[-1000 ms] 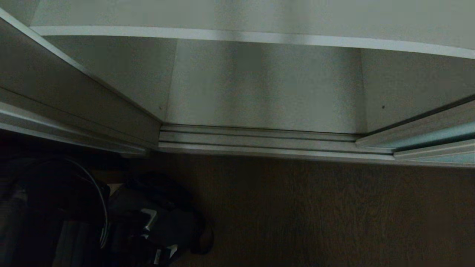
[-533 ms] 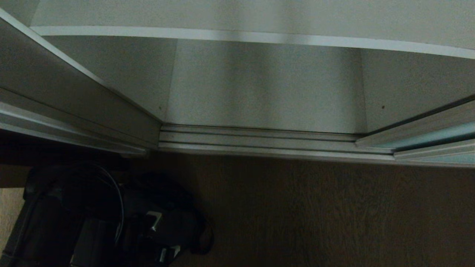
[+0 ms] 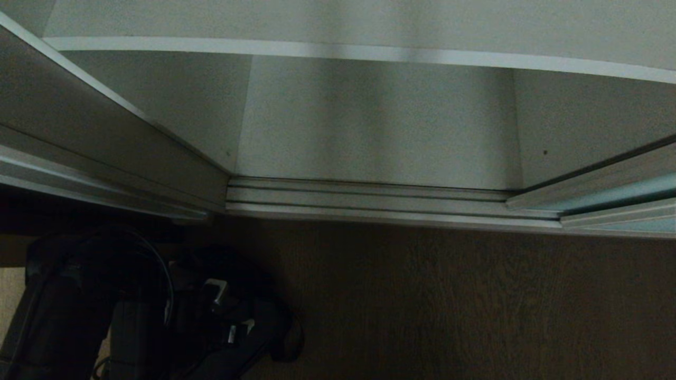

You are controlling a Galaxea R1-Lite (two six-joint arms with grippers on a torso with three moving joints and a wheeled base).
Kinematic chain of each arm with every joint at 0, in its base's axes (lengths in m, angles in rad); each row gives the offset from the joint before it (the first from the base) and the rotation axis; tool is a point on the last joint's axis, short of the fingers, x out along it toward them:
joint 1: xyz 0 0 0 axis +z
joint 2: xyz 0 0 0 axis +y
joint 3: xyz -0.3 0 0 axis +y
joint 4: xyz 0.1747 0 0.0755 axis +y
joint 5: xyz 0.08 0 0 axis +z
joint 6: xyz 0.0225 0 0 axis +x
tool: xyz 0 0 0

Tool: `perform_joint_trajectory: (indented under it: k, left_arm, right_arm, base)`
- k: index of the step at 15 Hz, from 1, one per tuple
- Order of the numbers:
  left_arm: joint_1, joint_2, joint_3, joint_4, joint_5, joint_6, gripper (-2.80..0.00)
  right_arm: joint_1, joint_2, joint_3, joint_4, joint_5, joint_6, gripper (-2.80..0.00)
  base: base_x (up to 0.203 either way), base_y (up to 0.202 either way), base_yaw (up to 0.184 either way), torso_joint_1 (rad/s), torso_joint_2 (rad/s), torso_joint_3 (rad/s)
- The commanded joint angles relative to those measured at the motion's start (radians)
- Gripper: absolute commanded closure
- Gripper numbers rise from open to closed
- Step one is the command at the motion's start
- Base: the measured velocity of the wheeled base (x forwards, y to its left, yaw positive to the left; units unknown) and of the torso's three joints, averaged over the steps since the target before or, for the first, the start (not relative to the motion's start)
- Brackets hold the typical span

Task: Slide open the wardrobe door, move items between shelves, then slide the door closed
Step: Place the bag on the higher shelf

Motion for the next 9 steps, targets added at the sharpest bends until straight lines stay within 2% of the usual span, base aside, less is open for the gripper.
perform_joint_trajectory:
  k: [1, 5, 9]
  left_arm:
    - [0.001, 0.008, -0.022, -0.009, 0.000, 0.010, -2.80]
    - [0.001, 0.103, -0.067, -0.009, -0.004, 0.037, -2.80]
    - [0.001, 0.110, -0.134, -0.009, -0.012, 0.034, -2.80]
  right_arm:
    - [0.000, -0.002, 0.001, 0.000, 0.001, -0.001, 0.00]
    - [0.000, -0.002, 0.002, 0.000, 0.001, -0.001, 0.00]
    - [0.000, -0.002, 0.001, 0.000, 0.001, -0.001, 0.00]
  base:
    - [0.000, 0.000, 0.000, 0.000, 0.00, 0.000]
    - [0.000, 0.000, 0.000, 0.000, 0.00, 0.000]
    - [0.000, 0.000, 0.000, 0.000, 0.00, 0.000]
